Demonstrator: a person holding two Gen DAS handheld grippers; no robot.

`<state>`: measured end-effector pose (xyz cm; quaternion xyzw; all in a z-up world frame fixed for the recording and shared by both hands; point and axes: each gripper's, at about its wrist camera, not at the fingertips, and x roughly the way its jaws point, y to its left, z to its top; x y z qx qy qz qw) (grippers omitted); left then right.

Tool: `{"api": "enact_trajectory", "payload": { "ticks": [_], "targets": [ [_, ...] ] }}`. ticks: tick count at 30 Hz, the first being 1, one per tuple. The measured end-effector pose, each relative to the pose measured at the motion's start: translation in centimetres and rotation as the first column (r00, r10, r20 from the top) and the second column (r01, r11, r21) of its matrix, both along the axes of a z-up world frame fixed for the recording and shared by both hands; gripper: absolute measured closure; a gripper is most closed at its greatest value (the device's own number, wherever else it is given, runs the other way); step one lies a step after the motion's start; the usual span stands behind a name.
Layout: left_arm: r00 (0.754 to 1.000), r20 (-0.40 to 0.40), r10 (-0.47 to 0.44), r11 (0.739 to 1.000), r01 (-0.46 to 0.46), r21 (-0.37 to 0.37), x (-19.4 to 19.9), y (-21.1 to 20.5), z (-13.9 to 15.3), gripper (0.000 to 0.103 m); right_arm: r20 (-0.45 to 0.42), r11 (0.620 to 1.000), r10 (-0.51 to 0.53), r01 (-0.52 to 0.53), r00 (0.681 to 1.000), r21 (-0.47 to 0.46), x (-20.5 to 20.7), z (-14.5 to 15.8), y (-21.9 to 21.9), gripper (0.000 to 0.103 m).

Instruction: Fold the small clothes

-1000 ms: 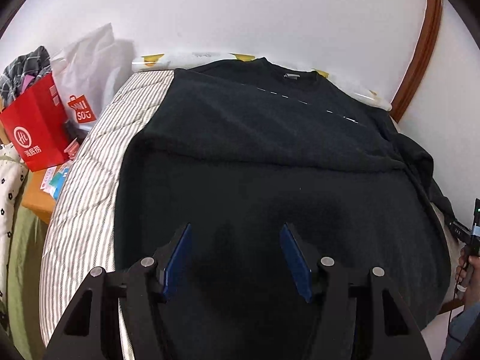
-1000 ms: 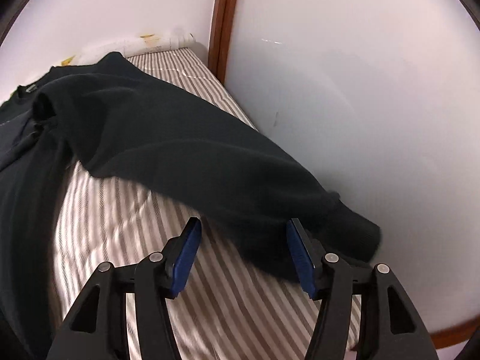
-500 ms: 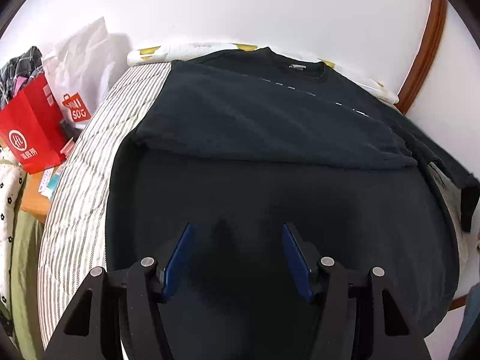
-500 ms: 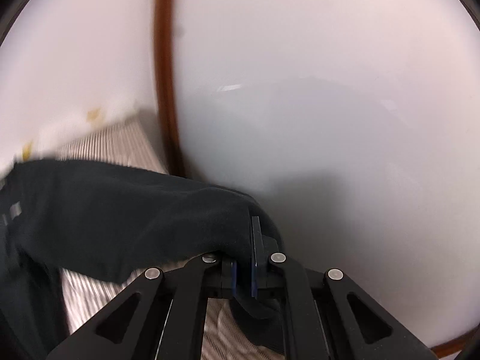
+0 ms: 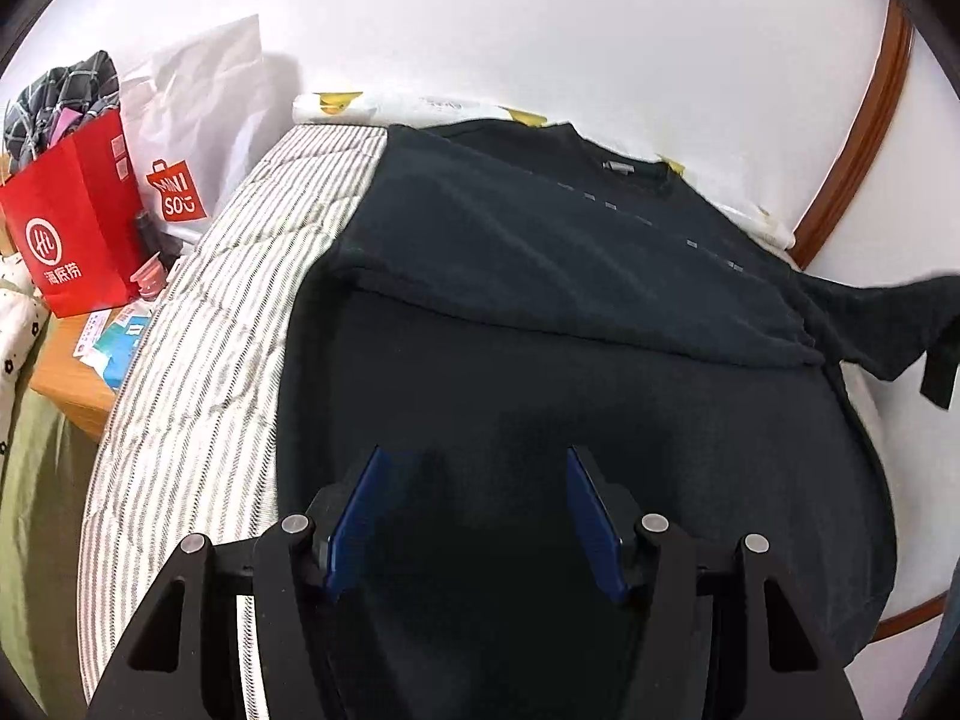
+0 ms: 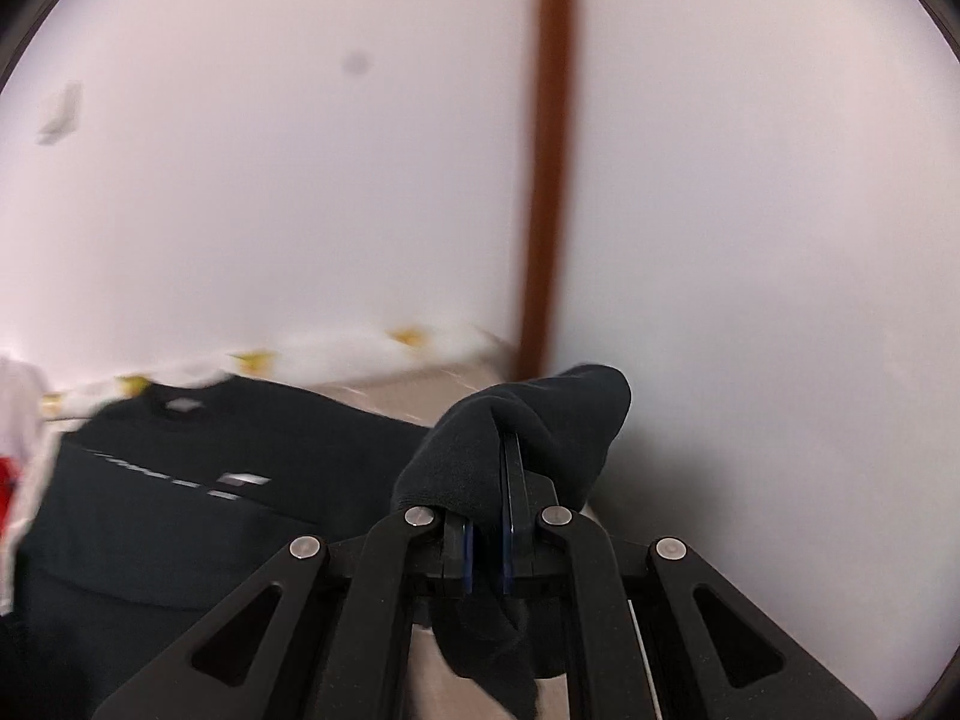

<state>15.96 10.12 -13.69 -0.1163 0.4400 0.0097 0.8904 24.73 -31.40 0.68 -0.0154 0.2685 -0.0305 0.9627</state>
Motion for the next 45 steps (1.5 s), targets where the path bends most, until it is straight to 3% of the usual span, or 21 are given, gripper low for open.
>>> {"api": "enact_trajectory", "payload": {
  "ticks": [4, 8, 12, 17, 22, 24, 25, 27, 28, 30, 36, 41, 45],
  "targets": [
    [1.0, 0.026, 0.012, 1.0, -0.011, -0.028, -0.2, 0.8, 0.5, 0.045, 0.031, 0.988, 0.145, -0.147, 0.989, 0.04, -0.6, 3.2, 7.7, 0.097],
    [0.998, 0.055, 0.01, 0.998, -0.007, -0.061, -0.6, 1.4, 1.0, 0.045, 0.022, 0.969, 0.243, -0.244, 0.97, 0.051, -0.1, 3.1, 14.5, 0.097],
    [0.998, 0.06, 0.02, 0.997, -0.016, -0.069, -0.9, 2.5, 0.9, 0.045, -0.022, 0.945, 0.327, -0.327, 0.945, 0.015, 0.6, 0.3, 21.0, 0.097],
    [0.999, 0.039, 0.025, 0.996, -0.022, -0.085, -1.0, 3.4, 0.4, 0.045, -0.119, 0.932, 0.355, -0.362, 0.927, -0.036, 2.7, -7.6, 26.3, 0.096],
    [1.0, 0.016, 0.005, 0.996, -0.003, -0.092, -1.1, 3.6, -0.1, 0.045, -0.238, 0.948, 0.317, -0.315, 0.918, 0.049, 4.4, -14.7, 25.5, 0.093],
    [1.0, 0.012, -0.009, 0.997, 0.01, -0.077, -1.1, 3.3, -0.3, 0.044, -0.256, 0.952, 0.306, -0.303, 0.917, 0.052, 4.6, -15.9, 25.4, 0.083],
    [1.0, 0.009, -0.014, 0.997, 0.015, -0.074, -1.2, 3.3, -0.3, 0.044, -0.266, 0.952, 0.305, -0.303, 0.915, 0.049, 4.7, -16.3, 25.4, 0.065],
    [1.0, 0.004, -0.025, 0.997, 0.025, -0.074, -1.0, 2.9, -0.4, 0.044, -0.319, 0.948, 0.313, -0.315, 0.894, 0.046, 4.6, -17.0, 25.0, 0.01],
    [1.0, 0.0, -0.029, 0.997, 0.029, -0.075, -0.8, 2.6, -0.4, 0.044, -0.36, 0.945, 0.318, -0.325, 0.877, 0.044, 4.5, -17.8, 25.0, 0.005],
    [0.999, -0.005, -0.044, 0.996, 0.043, -0.076, -0.5, 1.8, -0.3, 0.044, -0.415, 0.94, 0.327, -0.338, 0.849, 0.048, 4.0, -19.1, 24.4, 0.004],
    [0.989, -0.02, -0.143, 0.99, 0.143, -0.02, 1.2, -2.9, 0.6, 0.044, -0.402, 0.926, 0.378, -0.342, 0.834, 0.161, -0.8, -20.0, 18.6, 0.004],
    [0.973, 0.005, -0.233, 0.972, 0.232, 0.039, 3.3, -8.2, 2.1, 0.044, -0.355, 0.931, 0.365, -0.341, 0.861, 0.13, -3.9, -17.9, 13.9, 0.004],
    [0.959, 0.02, -0.282, 0.959, 0.281, 0.025, 5.1, -11.9, 2.9, 0.044, -0.307, 0.932, 0.362, -0.346, 0.88, 0.108, -5.5, -16.5, 10.6, 0.004]
  ]
}}
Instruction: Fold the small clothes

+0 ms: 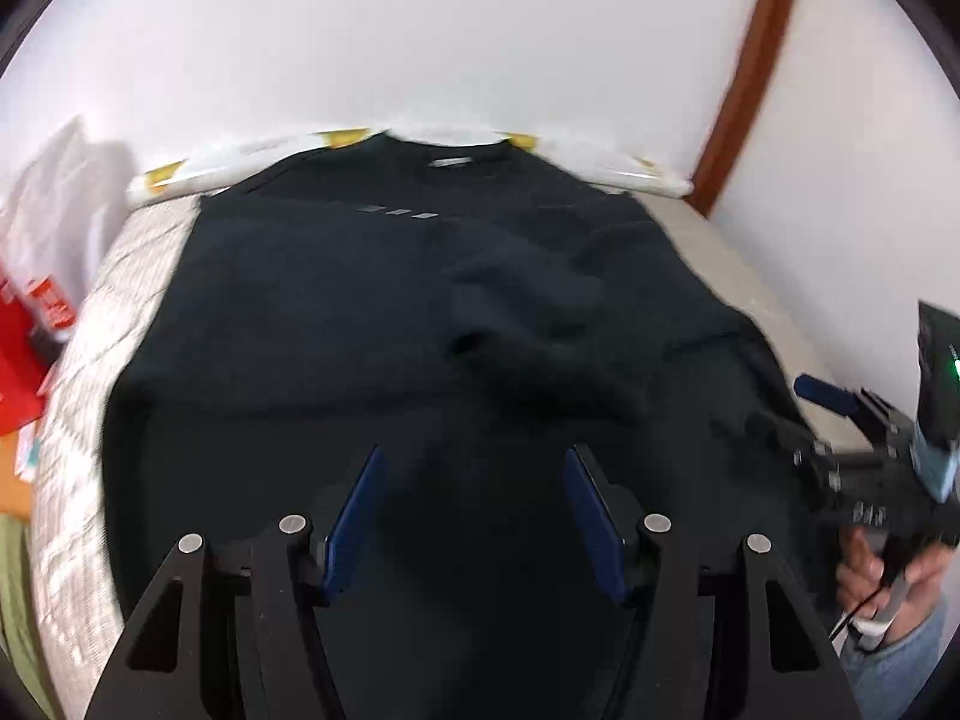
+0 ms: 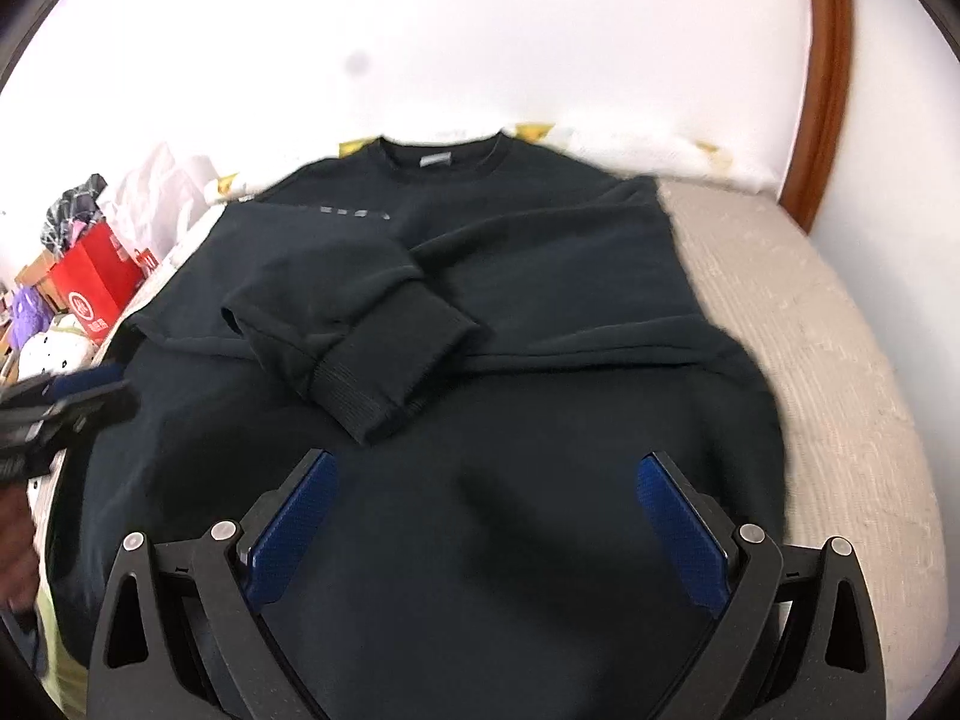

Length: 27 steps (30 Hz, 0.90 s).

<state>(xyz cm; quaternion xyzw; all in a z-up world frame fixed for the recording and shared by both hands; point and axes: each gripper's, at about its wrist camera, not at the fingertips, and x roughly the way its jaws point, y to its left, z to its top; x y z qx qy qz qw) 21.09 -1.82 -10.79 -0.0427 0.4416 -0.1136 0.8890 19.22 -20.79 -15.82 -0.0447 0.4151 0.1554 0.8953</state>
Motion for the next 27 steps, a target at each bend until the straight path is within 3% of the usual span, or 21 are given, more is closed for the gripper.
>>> {"api": "enact_trajectory", "payload": {
  "ticks": [6, 15, 20, 24, 26, 27],
  "targets": [
    [0.996, -0.017, -0.084, 0.996, 0.085, 0.028, 3.3, -6.1, -1.0, 0.042, 0.031, 0.993, -0.119, 0.119, 0.992, 0.005, -1.8, 0.6, -6.1, 0.004],
    [0.988, -0.038, -0.15, 0.976, 0.154, 0.156, 7.5, -12.6, -4.8, 0.042, 0.039, 0.962, -0.274, 0.274, 0.961, 0.0, -3.8, 0.3, -13.8, 0.004],
    [0.988, -0.01, -0.151, 0.944, 0.147, 0.295, 8.0, -15.0, -6.2, 0.041, 0.002, 0.95, -0.312, 0.311, 0.95, 0.017, -4.0, -0.8, -15.0, 0.004],
    [0.991, 0.037, -0.13, 0.917, 0.106, 0.384, 7.8, -15.0, -6.2, 0.076, -0.017, 0.955, -0.295, 0.296, 0.955, 0.015, -3.7, -1.1, -14.1, 0.004],
    [0.989, 0.012, -0.145, 0.947, 0.135, 0.29, 7.8, -13.5, -5.3, 0.093, -0.01, 0.962, -0.274, 0.274, 0.962, 0.008, -3.9, -1.0, -13.3, 0.004],
    [0.99, 0.009, -0.141, 0.957, 0.134, 0.257, 7.7, -12.9, -4.8, 0.093, -0.002, 0.966, -0.259, 0.259, 0.966, 0.006, -4.0, -0.8, -12.7, 0.004]
  ]
}}
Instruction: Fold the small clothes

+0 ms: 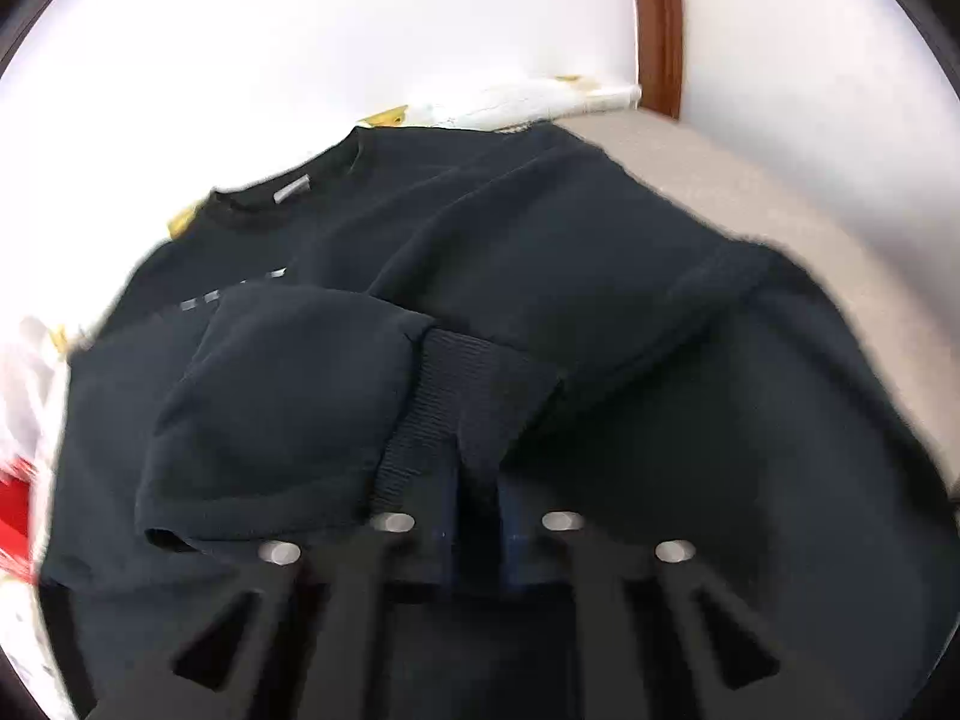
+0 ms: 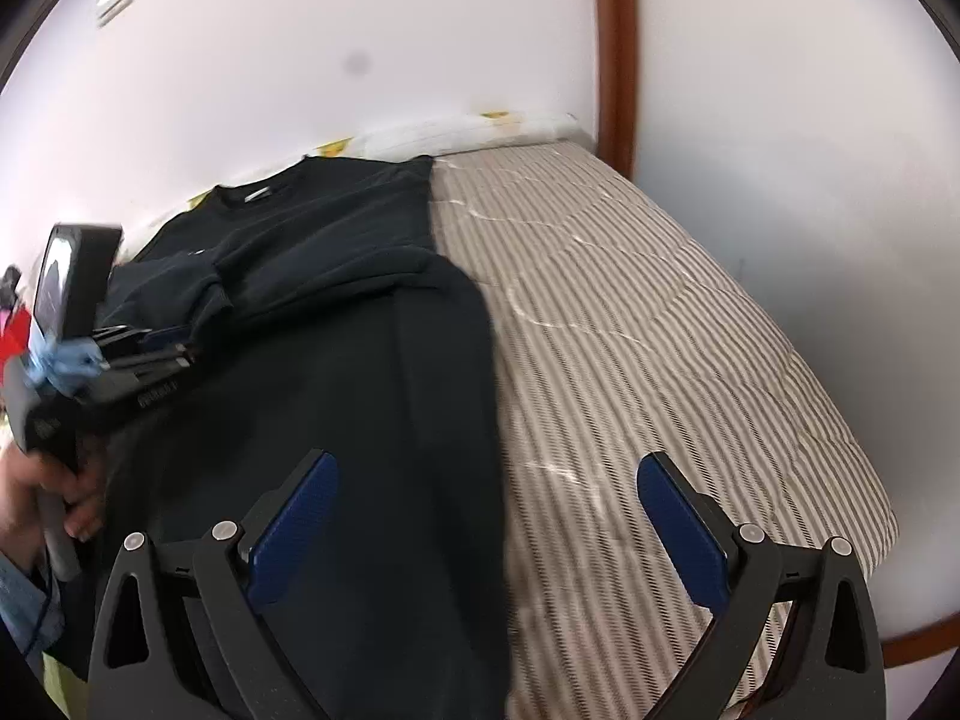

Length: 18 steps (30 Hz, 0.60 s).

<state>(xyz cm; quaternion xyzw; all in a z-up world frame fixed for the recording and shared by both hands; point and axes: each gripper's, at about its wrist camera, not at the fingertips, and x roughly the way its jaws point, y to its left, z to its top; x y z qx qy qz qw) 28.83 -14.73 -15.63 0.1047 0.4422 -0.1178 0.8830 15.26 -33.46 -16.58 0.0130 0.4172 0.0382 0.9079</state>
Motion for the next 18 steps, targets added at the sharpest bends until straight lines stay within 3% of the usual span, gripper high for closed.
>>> {"api": "enact_trajectory", "payload": {
  "ticks": [4, 18],
  "targets": [
    [1.0, 0.019, 0.018, 0.995, -0.016, -0.094, -0.7, 2.7, 2.1, 0.094, 0.023, 0.999, 0.048, -0.048, 0.999, -0.007, -0.1, 0.9, 2.3, 0.004],
    [0.969, 0.128, 0.213, 0.967, -0.19, -0.171, -1.4, 15.0, 8.2, 0.094, 0.068, 0.993, 0.119, -0.119, 0.991, -0.012, 2.5, 3.0, 9.8, 0.004]
  ]
}}
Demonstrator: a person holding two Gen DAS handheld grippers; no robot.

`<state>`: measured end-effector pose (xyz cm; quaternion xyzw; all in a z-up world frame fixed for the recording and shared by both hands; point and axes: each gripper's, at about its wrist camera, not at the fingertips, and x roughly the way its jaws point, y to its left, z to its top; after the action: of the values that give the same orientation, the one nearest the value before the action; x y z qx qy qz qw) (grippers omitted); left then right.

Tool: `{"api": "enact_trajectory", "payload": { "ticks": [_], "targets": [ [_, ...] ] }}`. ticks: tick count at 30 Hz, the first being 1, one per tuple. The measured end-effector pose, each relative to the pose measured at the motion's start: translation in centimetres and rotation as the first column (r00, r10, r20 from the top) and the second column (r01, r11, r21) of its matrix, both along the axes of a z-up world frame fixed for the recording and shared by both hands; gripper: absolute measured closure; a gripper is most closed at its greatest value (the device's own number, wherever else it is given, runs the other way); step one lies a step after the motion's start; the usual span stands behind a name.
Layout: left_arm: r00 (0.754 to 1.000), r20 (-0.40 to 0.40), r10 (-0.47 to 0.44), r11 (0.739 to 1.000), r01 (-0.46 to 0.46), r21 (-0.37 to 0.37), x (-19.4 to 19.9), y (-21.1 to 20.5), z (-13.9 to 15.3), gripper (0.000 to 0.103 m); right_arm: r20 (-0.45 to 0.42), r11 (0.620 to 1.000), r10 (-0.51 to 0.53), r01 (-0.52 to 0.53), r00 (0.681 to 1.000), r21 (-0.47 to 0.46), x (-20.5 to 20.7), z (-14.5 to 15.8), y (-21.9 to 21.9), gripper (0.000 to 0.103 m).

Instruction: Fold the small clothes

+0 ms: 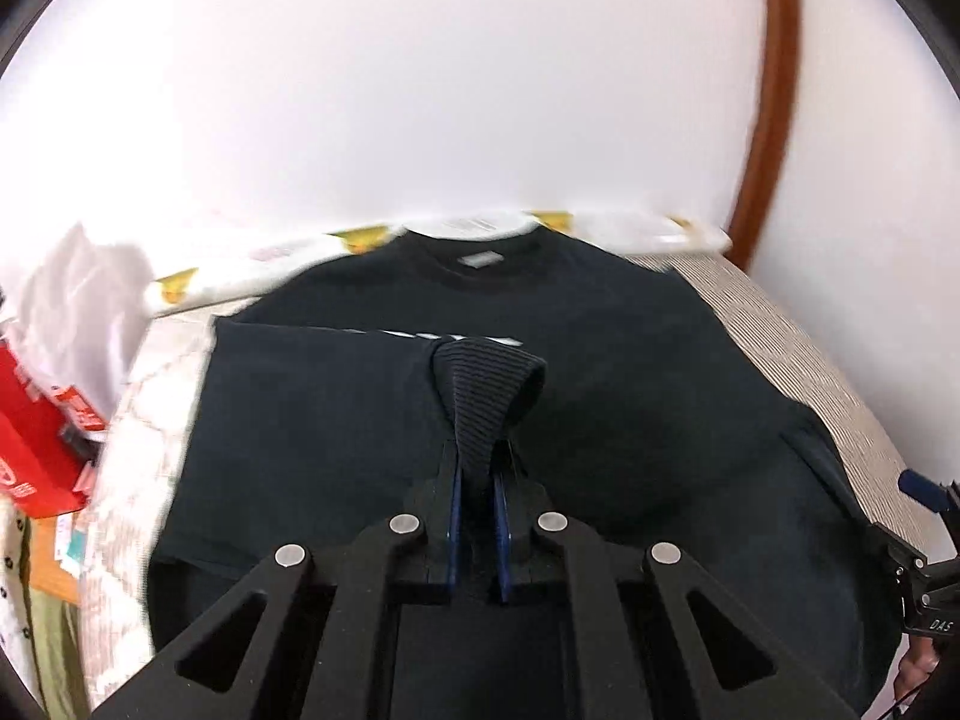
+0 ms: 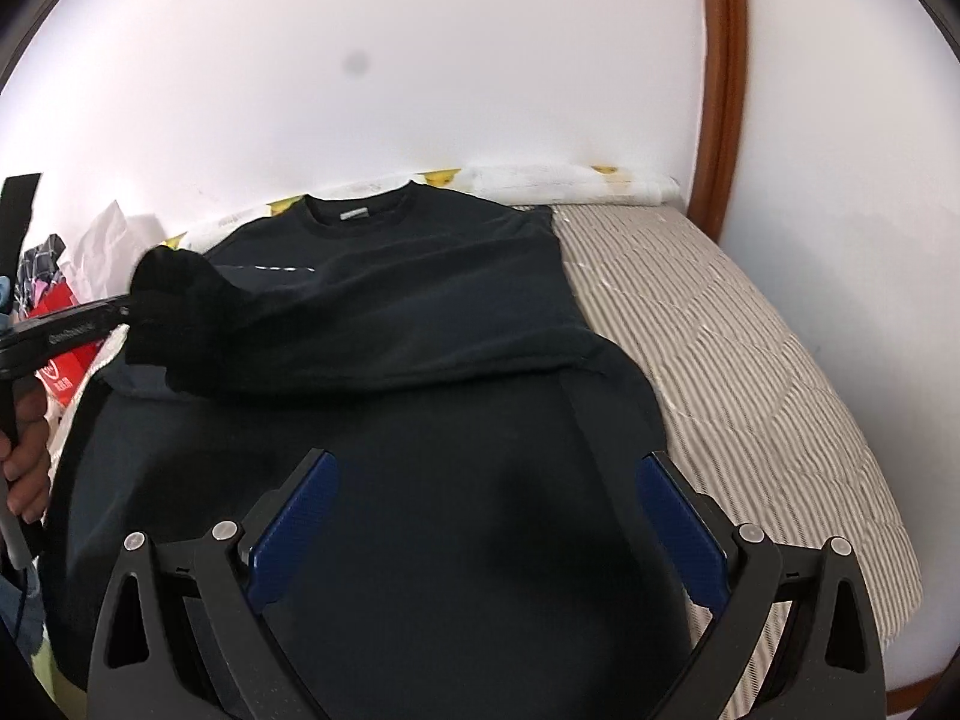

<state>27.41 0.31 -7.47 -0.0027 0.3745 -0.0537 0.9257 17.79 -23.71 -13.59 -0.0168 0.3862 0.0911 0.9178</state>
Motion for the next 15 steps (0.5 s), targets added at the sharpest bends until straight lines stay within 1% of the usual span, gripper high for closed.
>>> {"api": "enact_trajectory", "payload": {
  "ticks": [5, 7, 10, 11, 12, 13, 14, 15],
  "targets": [
    [0.994, 0.001, 0.106, 0.994, -0.106, -0.038, 1.0, 6.1, 0.5, 0.094, 0.024, 0.999, 0.021, -0.02, 0.999, -0.039, 1.8, 0.6, 1.7, 0.004],
    [0.99, -0.021, 0.143, 0.987, -0.144, -0.065, 1.4, 8.9, 0.0, 0.094, 0.026, 0.998, 0.016, -0.015, 1.0, -0.055, 2.9, 0.8, 2.1, 0.004],
    [0.977, -0.076, 0.199, 0.968, -0.208, -0.139, 1.8, 13.2, -1.9, 0.094, 0.016, 0.998, 0.008, -0.007, 1.0, -0.06, 4.6, 0.7, 2.3, 0.004],
    [0.972, -0.111, 0.205, 0.958, -0.223, -0.182, 2.1, 14.5, -2.9, 0.093, 0.011, 0.998, 0.006, -0.006, 1.0, -0.059, 5.1, 0.6, 2.3, 0.004],
    [0.968, -0.154, 0.198, 0.943, -0.231, -0.238, 2.3, 15.7, -4.1, 0.093, 0.009, 0.998, 0.006, -0.006, 1.0, -0.06, 5.4, 0.5, 2.5, 0.004],
    [0.96, -0.191, 0.204, 0.928, -0.252, -0.275, 2.4, 16.6, -5.2, 0.092, 0.008, 0.998, 0.007, -0.006, 1.0, -0.067, 5.9, 0.4, 2.5, 0.004],
    [0.953, -0.215, 0.213, 0.92, -0.269, -0.284, 2.2, 17.2, -6.0, 0.089, 0.008, 0.997, 0.004, -0.003, 1.0, -0.08, 6.3, 0.2, 2.6, 0.004],
    [0.949, -0.229, 0.219, 0.918, -0.28, -0.282, 2.1, 17.4, -6.5, 0.087, 0.008, 0.996, 0.001, -0.001, 1.0, -0.089, 6.9, 0.1, 2.6, 0.004]
  ]
}}
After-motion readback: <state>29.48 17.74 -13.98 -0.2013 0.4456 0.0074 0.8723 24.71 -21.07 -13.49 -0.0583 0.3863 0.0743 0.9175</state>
